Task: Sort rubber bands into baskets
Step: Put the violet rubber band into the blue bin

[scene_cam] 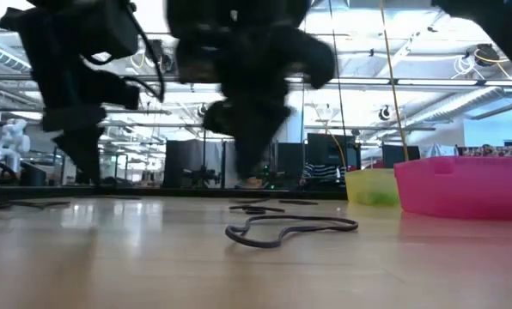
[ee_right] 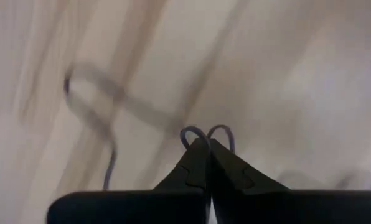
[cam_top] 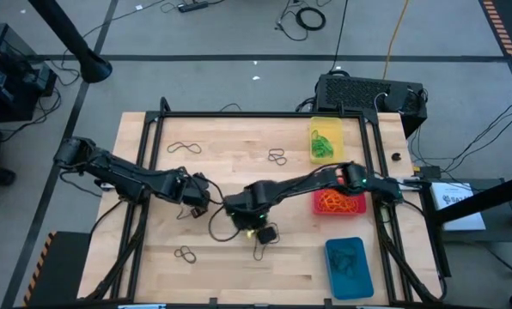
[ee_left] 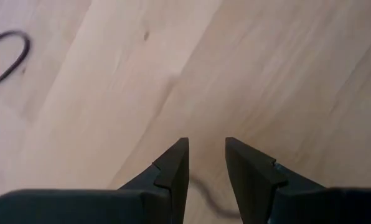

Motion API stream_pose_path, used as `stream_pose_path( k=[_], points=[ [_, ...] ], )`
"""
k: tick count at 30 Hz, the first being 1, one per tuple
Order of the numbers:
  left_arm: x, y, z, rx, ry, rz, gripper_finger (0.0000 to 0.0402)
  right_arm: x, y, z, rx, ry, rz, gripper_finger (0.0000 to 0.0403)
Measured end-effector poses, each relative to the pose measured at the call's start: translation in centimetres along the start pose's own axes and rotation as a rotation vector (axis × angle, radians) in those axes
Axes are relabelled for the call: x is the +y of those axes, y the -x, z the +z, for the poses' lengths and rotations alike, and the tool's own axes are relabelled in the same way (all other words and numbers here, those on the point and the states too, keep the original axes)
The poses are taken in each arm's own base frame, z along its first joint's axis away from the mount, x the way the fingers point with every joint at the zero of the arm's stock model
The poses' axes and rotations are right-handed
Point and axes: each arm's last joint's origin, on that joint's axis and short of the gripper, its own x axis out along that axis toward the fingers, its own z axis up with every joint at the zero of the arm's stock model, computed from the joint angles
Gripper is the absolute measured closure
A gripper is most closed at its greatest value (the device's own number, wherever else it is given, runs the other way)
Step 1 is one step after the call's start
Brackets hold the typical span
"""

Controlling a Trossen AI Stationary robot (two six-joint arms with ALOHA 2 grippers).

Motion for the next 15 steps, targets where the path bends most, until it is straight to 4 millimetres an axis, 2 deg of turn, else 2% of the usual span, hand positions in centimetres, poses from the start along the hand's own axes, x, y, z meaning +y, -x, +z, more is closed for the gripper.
stream_pose_path(
  k=[3, 6, 9, 15],
  points=[
    [-0.1, -0.1, 0.9, -0.055, 0.052, -0.045, 0.0288, 0.8, 1.4, -2.1, 0.088, -0.037, 0.022, 0.0403],
    [-0.4, -0.2, 1.8, -0.095, 0.101, -0.125, 0.0288, 2.9, 2.5, -4.8, 0.120, -0.088, 0.037, 0.0403],
    [-0.7, -0.1, 2.5, -0.129, 0.160, -0.201, 0.0288, 6.0, 3.3, -8.2, 0.098, -0.150, 0.063, 0.0403],
    [-1.2, 0.1, 3.3, -0.181, 0.338, -0.280, 0.0288, 13.9, 5.0, -15.3, 0.003, -0.372, 0.100, 0.0403]
  ],
)
